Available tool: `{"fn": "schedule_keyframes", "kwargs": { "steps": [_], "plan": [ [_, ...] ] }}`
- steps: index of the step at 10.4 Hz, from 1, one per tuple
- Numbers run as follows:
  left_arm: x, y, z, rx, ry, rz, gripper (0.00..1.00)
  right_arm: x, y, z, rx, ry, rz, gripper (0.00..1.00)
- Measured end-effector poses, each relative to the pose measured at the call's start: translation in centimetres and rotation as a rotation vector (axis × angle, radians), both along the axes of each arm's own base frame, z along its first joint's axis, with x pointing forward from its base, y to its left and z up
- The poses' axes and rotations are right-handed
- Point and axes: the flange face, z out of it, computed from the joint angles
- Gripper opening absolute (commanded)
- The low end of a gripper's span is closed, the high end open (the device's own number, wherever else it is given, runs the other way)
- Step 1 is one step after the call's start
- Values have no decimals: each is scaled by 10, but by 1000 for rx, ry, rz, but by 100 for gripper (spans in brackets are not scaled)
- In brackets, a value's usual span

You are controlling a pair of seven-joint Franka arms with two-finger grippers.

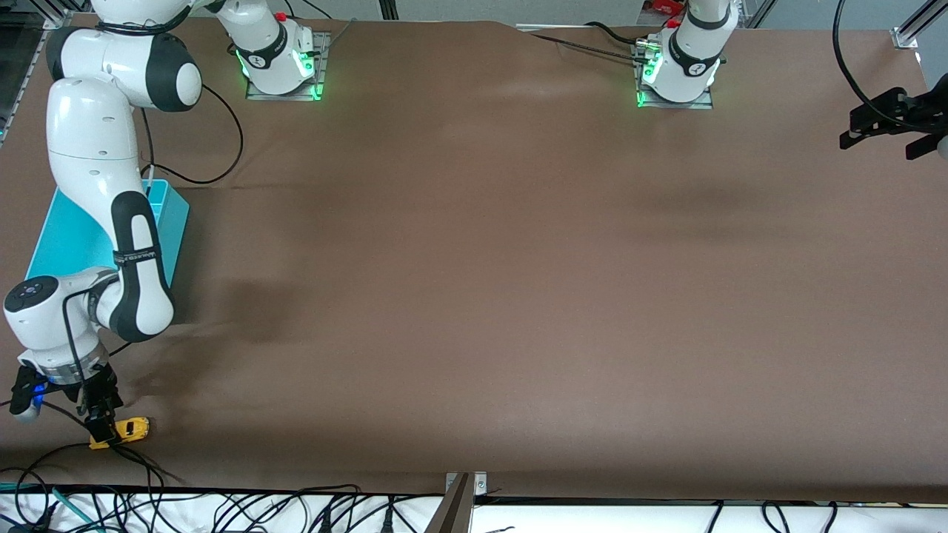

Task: Wind up and store yellow beetle car

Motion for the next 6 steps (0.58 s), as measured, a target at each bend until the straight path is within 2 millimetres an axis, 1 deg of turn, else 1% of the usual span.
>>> {"fn": "schedule_keyframes", "kwargs": {
  "steps": [2, 6],
  "plan": [
    [-1, 9, 0, 0, 4, 17, 100, 1, 0, -8, -2, -5, 0, 100],
    [-2, 10, 0, 0, 5, 23, 100, 3, -3, -9, -5, -14, -3, 100]
  ]
}}
